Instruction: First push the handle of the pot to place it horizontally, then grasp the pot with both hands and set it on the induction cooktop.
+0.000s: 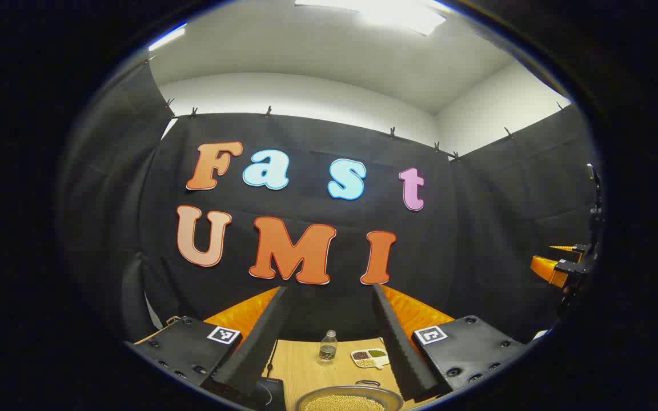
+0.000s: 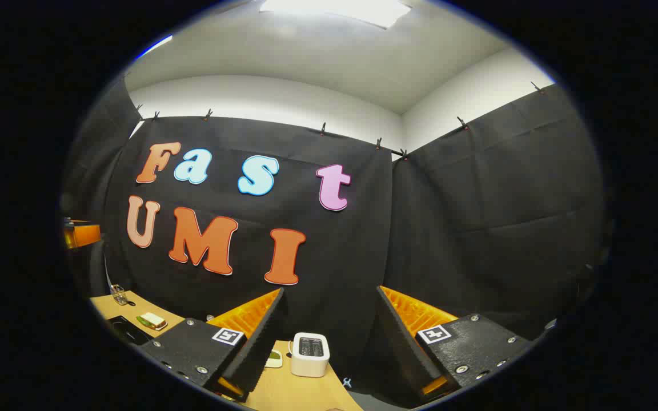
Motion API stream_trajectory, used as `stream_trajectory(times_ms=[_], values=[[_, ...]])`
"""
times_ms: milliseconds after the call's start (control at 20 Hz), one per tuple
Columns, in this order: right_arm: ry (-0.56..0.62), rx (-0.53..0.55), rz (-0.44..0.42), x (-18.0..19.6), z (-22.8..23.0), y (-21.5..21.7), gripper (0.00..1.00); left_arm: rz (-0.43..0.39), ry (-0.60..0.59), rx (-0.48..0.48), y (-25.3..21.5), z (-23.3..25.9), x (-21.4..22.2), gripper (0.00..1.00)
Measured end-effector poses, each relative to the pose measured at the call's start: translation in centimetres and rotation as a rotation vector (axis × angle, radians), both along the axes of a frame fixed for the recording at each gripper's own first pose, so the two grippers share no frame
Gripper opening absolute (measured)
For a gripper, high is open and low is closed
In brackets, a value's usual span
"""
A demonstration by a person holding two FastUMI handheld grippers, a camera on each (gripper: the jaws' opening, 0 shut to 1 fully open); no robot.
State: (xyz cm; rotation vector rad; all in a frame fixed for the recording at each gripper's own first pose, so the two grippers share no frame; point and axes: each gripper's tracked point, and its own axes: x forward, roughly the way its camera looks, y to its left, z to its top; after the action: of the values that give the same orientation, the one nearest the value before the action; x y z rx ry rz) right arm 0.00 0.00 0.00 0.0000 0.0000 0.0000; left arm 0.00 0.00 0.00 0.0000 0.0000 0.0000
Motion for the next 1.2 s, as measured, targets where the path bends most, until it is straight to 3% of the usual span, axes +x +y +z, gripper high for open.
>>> stream_trajectory(times_ms=[750,850,950,1200], values=[[-0.006,-0.029,-0.044,-0.5,-0.1,-3.8,0.95,0.015,-0.047,0.039,-1.3,0.7,0.2,0.98],[-0.001,-0.030,-0.039,-0.3,-0.2,-3.6,0.97,0.017,-0.040,0.037,-1.2,0.4,0.3,0.92],[0.000,-0.024,-0.032,-0.2,-0.4,-3.5,0.95,0.024,-0.042,0.039,-1.1,0.4,0.2,0.98],[0.004,-0.018,-0.031,0.3,-0.8,-3.8,0.95,0.025,-0.034,0.050,-1.4,0.0,0.4,0.98]])
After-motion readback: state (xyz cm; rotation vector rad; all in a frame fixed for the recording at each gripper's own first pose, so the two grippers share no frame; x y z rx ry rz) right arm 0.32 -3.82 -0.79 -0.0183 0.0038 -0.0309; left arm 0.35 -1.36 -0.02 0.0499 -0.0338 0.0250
